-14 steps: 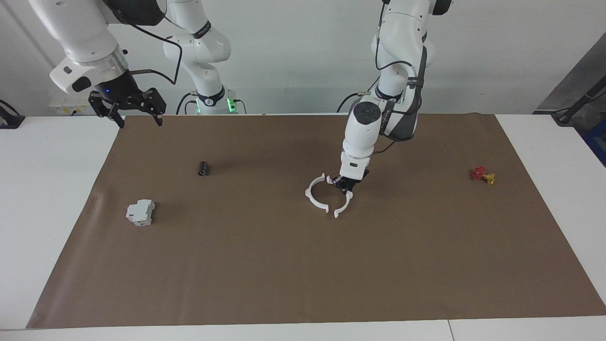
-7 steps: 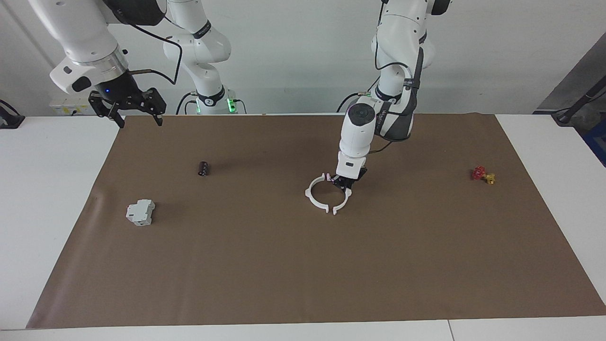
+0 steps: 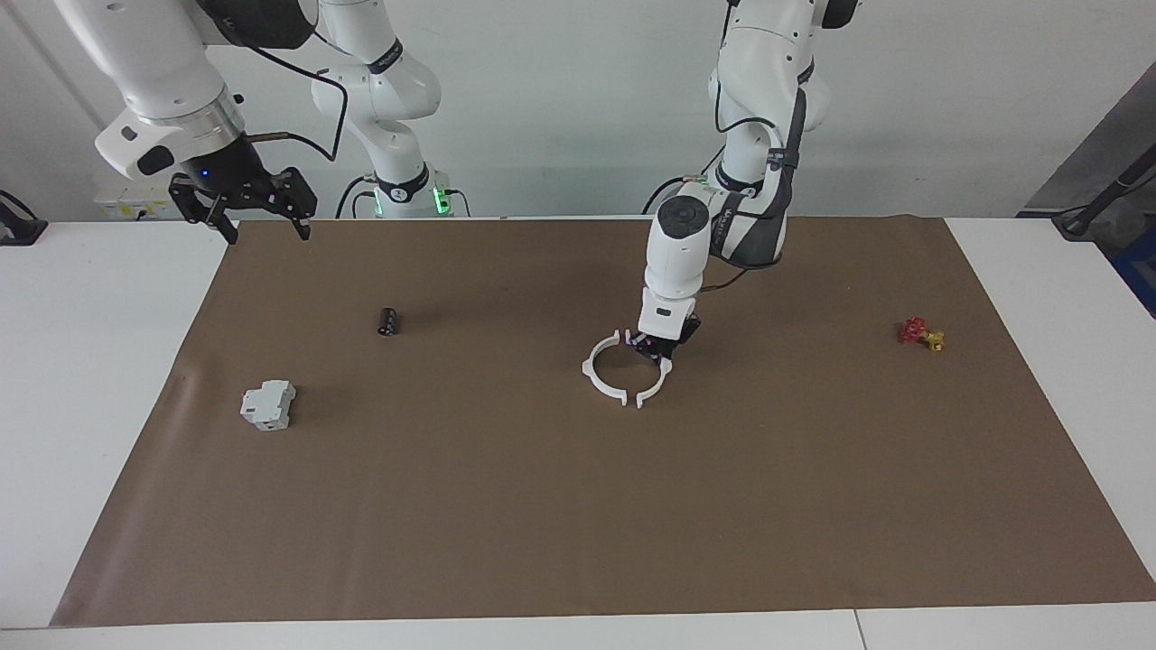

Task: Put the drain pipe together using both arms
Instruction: 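Press the held half-ring onto the placed half-ring with the left gripper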

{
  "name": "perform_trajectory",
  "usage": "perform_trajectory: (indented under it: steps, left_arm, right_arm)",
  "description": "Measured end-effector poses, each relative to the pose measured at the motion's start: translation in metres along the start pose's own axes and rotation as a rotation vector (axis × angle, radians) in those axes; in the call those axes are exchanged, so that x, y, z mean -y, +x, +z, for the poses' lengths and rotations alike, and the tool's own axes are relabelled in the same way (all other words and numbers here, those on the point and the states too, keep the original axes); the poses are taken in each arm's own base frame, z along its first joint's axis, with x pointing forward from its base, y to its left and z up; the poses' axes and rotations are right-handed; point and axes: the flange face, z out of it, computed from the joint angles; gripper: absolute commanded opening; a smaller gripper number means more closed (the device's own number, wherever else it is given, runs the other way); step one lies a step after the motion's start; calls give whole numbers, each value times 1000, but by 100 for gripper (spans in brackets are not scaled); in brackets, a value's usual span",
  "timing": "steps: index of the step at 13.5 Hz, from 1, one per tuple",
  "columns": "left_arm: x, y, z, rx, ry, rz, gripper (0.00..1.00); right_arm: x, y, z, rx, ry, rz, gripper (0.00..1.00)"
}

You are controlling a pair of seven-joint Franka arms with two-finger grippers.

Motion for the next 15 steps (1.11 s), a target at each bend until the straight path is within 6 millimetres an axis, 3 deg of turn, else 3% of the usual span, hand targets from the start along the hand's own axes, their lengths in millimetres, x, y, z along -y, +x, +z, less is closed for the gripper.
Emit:
perform_trajectory:
  steps: [8,15]
  left_arm:
    - [-4,2,-4,-42,-30,20,0]
    - [0,-3,4,-41,-20,30,0]
  right_arm:
    - [0,0,0,0,0,0,100]
    - [0,0,0,0,0,0,100]
